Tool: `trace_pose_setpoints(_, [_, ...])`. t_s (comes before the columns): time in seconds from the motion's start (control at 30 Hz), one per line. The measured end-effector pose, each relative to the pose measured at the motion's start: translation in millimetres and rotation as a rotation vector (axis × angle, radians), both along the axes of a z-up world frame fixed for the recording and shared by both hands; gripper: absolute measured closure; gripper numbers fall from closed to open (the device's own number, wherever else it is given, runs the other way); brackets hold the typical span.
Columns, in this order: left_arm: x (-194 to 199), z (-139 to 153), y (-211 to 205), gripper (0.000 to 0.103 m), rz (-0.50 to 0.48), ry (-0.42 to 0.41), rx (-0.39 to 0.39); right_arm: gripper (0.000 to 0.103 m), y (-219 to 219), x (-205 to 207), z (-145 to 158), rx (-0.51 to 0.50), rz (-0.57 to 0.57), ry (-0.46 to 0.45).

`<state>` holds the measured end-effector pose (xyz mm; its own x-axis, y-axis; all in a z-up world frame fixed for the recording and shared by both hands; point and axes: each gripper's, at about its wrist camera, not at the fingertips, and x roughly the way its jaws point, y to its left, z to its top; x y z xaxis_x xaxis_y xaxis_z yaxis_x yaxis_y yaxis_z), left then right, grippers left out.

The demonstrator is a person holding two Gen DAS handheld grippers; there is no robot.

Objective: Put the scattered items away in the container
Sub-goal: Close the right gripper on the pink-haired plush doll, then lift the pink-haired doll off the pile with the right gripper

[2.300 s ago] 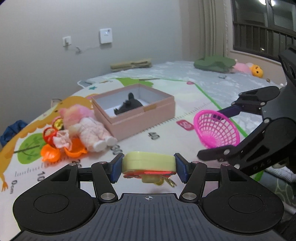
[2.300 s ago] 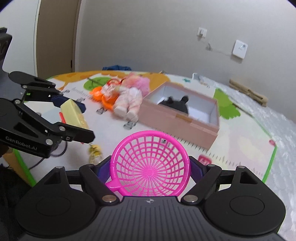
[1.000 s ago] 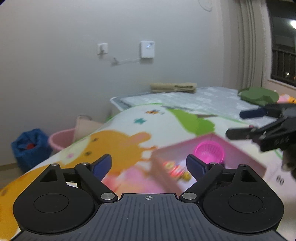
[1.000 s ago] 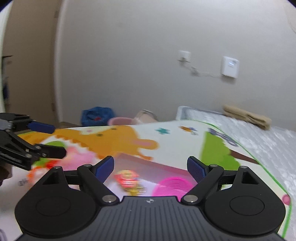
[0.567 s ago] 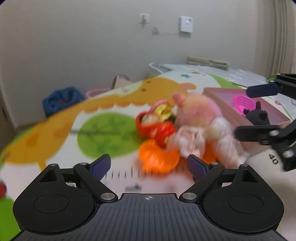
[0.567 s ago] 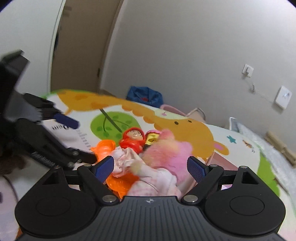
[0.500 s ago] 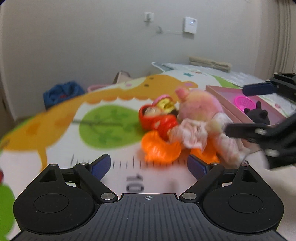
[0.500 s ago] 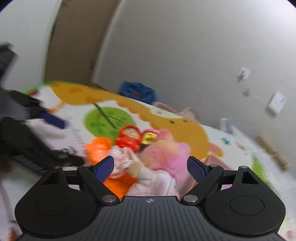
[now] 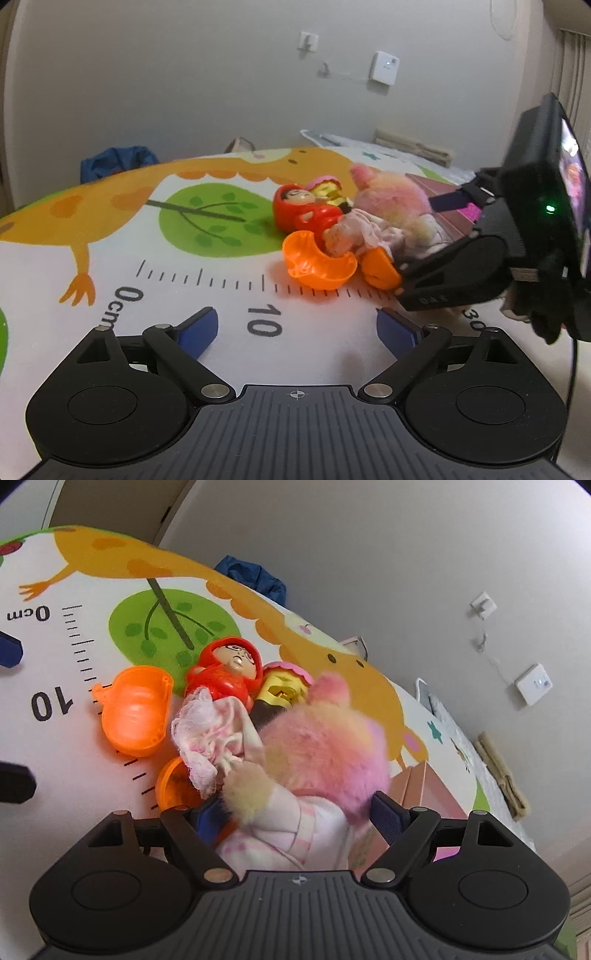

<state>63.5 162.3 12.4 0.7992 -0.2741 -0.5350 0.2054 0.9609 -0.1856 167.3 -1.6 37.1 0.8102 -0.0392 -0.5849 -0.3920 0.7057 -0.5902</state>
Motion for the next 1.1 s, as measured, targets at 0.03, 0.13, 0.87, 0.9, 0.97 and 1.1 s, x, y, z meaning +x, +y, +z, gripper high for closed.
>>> trace_pose_setpoints(0.03, [0,0,0,0.007,-0.001,-0.002,-0.001,0.022,0,2,0,0.000,-0.001,0.006])
trace_pose_setpoints(0.13, [0,-1,0,0.007,0.003,0.001,-0.008,0.042,0,5,2,0.002,-0.012,0.008])
trace_pose_setpoints(0.87, [-13,15,-31,0.006,-0.232,-0.030,0.087,0.021,-45,-144,30,0.211,0.114,0.052])
trace_pose_setpoints(0.9, [-14,15,-40,0.006,-0.261,-0.037,0.138,0.021,-45,-143,27,0.218,0.118,0.063])
trace_pose_setpoints(0.97, [-13,11,-53,0.006,-0.246,-0.057,0.266,0.020,-43,-139,20,0.221,0.135,0.075])
trace_pose_setpoints(1.1, [2,9,-48,0.005,-0.080,-0.069,0.429,0.020,-34,-125,4,0.210,0.139,0.075])
